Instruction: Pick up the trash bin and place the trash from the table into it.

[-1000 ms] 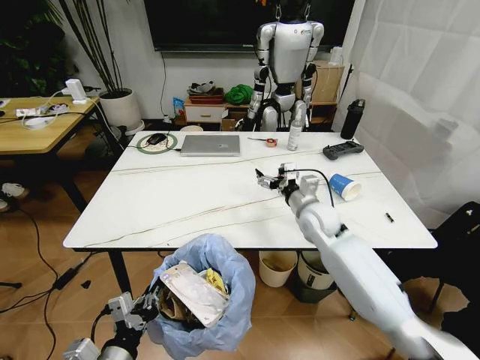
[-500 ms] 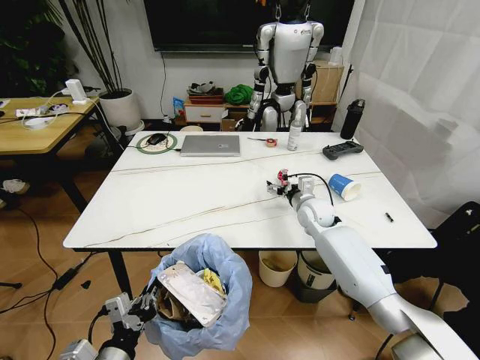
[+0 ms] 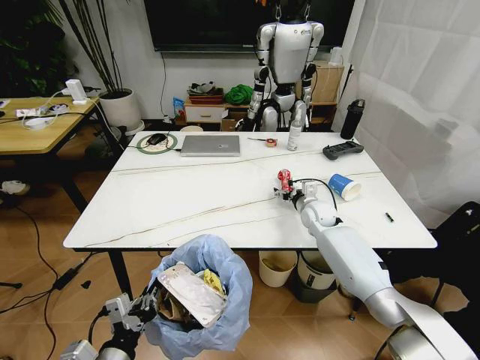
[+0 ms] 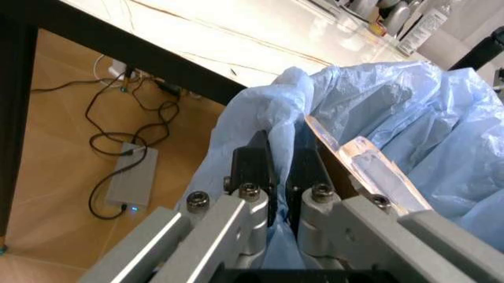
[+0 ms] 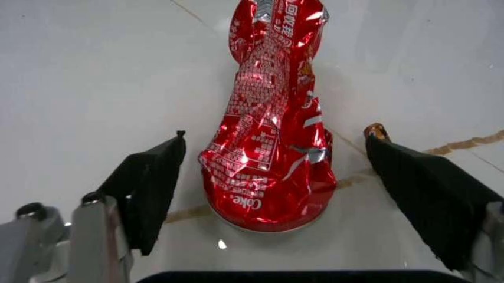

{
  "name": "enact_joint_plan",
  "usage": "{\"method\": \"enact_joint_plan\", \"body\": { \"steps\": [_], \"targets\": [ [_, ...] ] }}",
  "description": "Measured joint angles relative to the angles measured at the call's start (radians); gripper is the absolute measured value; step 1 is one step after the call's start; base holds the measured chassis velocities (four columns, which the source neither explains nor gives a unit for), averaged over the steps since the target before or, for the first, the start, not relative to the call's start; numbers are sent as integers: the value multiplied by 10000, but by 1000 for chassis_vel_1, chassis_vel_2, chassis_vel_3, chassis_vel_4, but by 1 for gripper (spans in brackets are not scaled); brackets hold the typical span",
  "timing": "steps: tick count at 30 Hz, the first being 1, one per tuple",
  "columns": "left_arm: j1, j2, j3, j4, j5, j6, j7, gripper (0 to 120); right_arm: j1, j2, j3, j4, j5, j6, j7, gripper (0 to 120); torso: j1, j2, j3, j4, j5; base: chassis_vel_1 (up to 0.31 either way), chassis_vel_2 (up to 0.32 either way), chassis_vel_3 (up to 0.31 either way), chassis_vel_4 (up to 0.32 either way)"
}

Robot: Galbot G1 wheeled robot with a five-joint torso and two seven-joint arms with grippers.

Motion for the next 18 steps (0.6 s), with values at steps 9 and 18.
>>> {"method": "enact_joint_plan", "body": {
  "steps": [9,18],
  "targets": [
    [-37,44,-3,25,-36,-1,1,0,-45,-51,74,-126,-11,137,-102,51,0,0,-1,-1,-1,0,0,0,0],
    [-95,83,-22,83,-119,5,-9,0,-390,-311,148,1006,734,191,-246,44,1,0,0,3,1,0,0,0,0]
  ]
}}
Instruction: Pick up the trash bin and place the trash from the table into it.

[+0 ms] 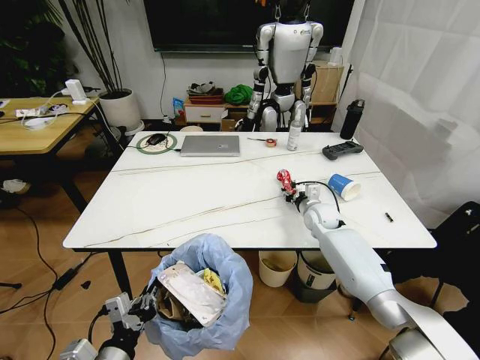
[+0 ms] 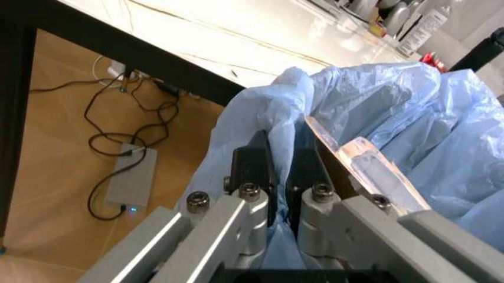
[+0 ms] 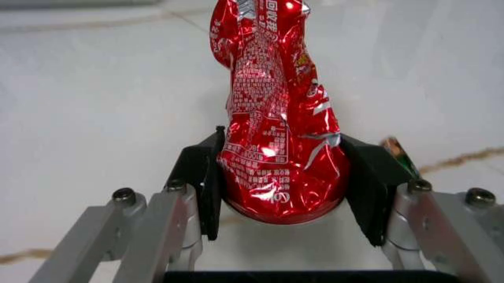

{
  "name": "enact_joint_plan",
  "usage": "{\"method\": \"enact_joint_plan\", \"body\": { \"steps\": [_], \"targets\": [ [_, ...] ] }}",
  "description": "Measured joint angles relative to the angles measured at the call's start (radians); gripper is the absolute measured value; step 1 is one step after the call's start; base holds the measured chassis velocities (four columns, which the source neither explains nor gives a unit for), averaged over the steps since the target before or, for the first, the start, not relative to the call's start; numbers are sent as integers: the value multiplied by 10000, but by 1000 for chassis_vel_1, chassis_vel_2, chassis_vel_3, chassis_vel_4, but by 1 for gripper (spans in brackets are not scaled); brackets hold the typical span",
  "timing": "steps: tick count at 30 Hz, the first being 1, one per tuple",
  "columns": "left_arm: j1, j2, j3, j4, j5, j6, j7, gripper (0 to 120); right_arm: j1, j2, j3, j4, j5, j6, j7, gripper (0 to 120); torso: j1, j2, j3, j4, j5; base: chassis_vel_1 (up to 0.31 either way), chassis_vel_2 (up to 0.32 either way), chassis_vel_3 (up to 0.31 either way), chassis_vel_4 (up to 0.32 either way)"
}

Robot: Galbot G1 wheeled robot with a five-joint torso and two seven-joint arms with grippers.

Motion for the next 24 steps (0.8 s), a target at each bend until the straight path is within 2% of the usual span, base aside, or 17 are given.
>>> {"method": "enact_joint_plan", "body": {
  "steps": [2,4,9,10,11,12,16,18,19,24],
  "targets": [
    [-17,7,-18,7,-40,6,-8,0,-262,-383,3,956,670,48,-67,44,0,0,0,-3,1,0,0,0,0],
    [-26,5,-17,9,-45,8,-9,0,-338,-498,9,1232,859,69,-89,44,0,0,1,-2,3,0,0,0,0],
    [-53,-15,6,32,-49,24,-16,0,-1364,-1708,6,3981,2413,95,-245,44,0,0,0,-5,0,0,0,0,0],
    [-54,-9,-1,34,-56,28,-18,0,-1850,-2111,-97,5129,2864,95,-256,44,0,0,-1,-8,-3,0,0,0,0],
    [-54,-9,-1,34,-56,28,-18,0,-1850,-2111,-97,5129,2864,95,-256,44,0,0,-1,-8,-3,0,0,0,0],
    [-54,-4,-11,33,-61,31,-18,0,-2178,-2312,-206,5823,3059,102,-258,44,0,1,-1,-6,-4,0,0,0,0],
    [-98,-32,-55,9,-87,46,-35,0,-3390,-2876,-1025,8098,3689,120,-232,44,-3,1,-2,-4,-1,0,0,0,0],
    [-125,-49,-73,-20,-104,53,-49,0,-3753,-3059,-1584,8823,3741,200,-222,44,-3,1,-2,-4,-2,0,0,0,0],
    [-125,-49,-73,-20,-104,53,-49,0,-3753,-3059,-1584,8823,3741,200,-222,44,-3,1,-2,-4,-2,0,0,0,0],
    [-128,-67,-76,-60,-112,57,-53,0,-4118,-3239,-3070,9749,3539,479,-259,44,-2,1,-1,-4,-1,0,0,0,0]
  ]
}}
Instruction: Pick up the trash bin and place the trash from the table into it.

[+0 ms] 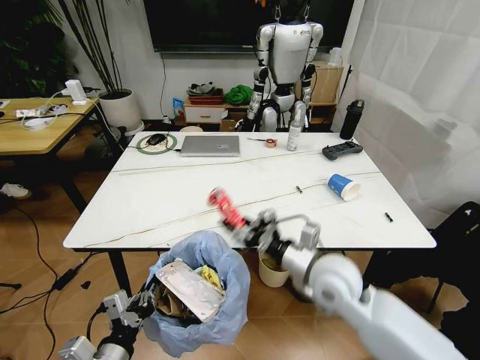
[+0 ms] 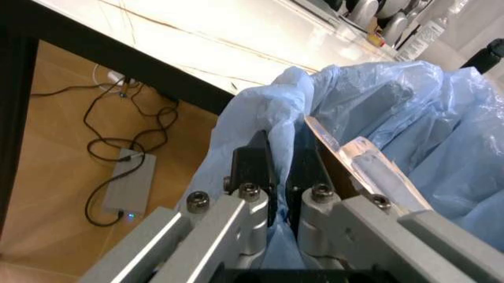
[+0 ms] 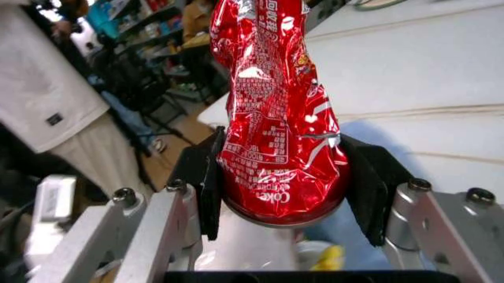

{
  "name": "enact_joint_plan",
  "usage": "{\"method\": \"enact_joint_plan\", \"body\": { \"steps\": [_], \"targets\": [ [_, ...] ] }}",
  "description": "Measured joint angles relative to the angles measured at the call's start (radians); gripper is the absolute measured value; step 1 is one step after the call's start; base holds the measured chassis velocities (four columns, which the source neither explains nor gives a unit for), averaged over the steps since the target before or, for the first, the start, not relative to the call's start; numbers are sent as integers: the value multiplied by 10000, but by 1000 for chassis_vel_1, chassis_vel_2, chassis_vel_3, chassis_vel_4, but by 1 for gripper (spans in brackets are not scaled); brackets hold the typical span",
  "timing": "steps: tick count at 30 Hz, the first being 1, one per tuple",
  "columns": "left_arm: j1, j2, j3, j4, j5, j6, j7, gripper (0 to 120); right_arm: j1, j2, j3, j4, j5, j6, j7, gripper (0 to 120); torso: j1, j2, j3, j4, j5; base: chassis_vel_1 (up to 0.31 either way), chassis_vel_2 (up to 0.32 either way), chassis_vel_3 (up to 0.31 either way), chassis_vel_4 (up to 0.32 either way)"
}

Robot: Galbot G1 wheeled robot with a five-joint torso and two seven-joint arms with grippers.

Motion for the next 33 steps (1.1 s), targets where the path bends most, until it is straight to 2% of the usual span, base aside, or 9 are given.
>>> {"method": "enact_joint_plan", "body": {
  "steps": [10,15,17,20,23,27,30,31,33],
  "targets": [
    [13,-24,-5,-54,22,0,0,0,-80,-4,-996,-127,-720,187,-95,44,1,-1,0,0,0,0,0,0,0],
    [-31,-6,2,-54,18,0,0,0,-198,-7,-981,-356,-1041,207,-108,63,1,-1,1,0,1,0,0,0,0],
    [-43,-3,9,-52,16,0,0,0,-225,-10,-943,-360,-1047,207,-108,66,1,-1,1,1,0,0,0,0,0],
    [-77,20,16,-7,9,4,-4,0,-296,-46,-807,-323,-1063,207,-102,79,1,-1,1,0,0,0,0,0,0],
    [-82,27,19,30,0,6,-6,0,-294,41,-336,-118,-1087,195,-85,93,1,-1,1,-1,0,0,0,0,0],
    [-71,15,41,45,-2,7,-5,0,165,499,567,-257,-740,-17,313,99,0,0,1,-1,0,0,0,0,0],
    [-62,-5,54,45,6,6,-1,0,1052,994,1691,-1563,-974,-353,706,100,1,-1,2,2,2,0,0,0,0],
    [-62,-5,54,45,6,6,-1,0,1052,994,1691,-1563,-974,-353,706,100,1,-1,2,2,2,0,0,0,0],
    [-49,-14,51,33,12,6,2,0,1811,1137,2300,-2838,-1323,-523,583,100,4,-2,3,1,0,0,0,0,0]
  ]
}}
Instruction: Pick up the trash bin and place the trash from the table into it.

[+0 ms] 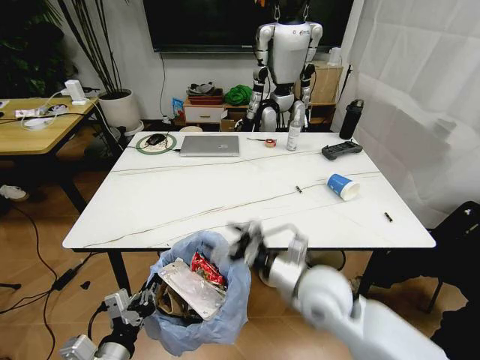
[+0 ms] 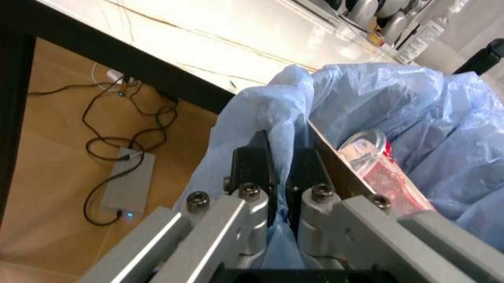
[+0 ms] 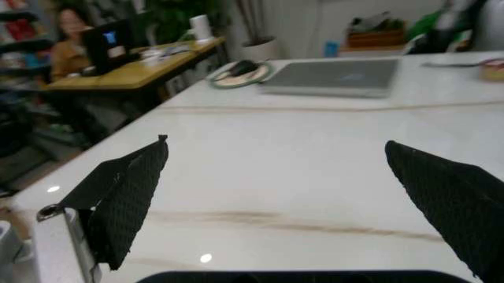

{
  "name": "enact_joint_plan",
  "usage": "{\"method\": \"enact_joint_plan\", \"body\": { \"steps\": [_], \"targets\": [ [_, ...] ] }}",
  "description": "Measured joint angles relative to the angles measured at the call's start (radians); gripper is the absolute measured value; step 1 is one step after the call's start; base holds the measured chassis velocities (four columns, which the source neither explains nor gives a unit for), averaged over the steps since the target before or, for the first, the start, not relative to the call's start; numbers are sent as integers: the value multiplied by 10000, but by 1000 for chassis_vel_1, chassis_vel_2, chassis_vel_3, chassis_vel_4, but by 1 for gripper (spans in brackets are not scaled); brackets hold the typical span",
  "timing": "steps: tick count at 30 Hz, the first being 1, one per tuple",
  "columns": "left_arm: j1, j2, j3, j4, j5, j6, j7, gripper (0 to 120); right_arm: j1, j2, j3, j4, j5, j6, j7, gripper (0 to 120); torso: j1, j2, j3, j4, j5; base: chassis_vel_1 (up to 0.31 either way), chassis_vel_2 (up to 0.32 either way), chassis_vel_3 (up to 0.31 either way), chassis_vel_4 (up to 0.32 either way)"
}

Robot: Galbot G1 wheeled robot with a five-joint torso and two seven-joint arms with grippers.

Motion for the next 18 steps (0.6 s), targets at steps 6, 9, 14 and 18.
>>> {"method": "enact_joint_plan", "body": {
  "steps": [6,9,14,18],
  "targets": [
    [48,-77,-9,-77,45,-9,17,0,1474,243,699,-3340,-693,-6,-703,100,1,-1,0,1,2,0,0,0,0],
    [67,-99,-10,-92,71,-17,24,0,1943,308,734,-4797,-1145,167,-1054,100,1,-2,1,-1,3,0,0,0,0],
    [64,-110,-15,-124,88,-18,25,0,2291,449,587,-6506,-1491,387,-1422,100,-1,-2,0,-2,3,0,0,0,0],
    [48,-109,-15,-130,88,-17,23,0,2410,628,556,-7290,-1572,499,-1596,100,-2,-2,-1,-2,1,0,0,0,0]
  ]
}}
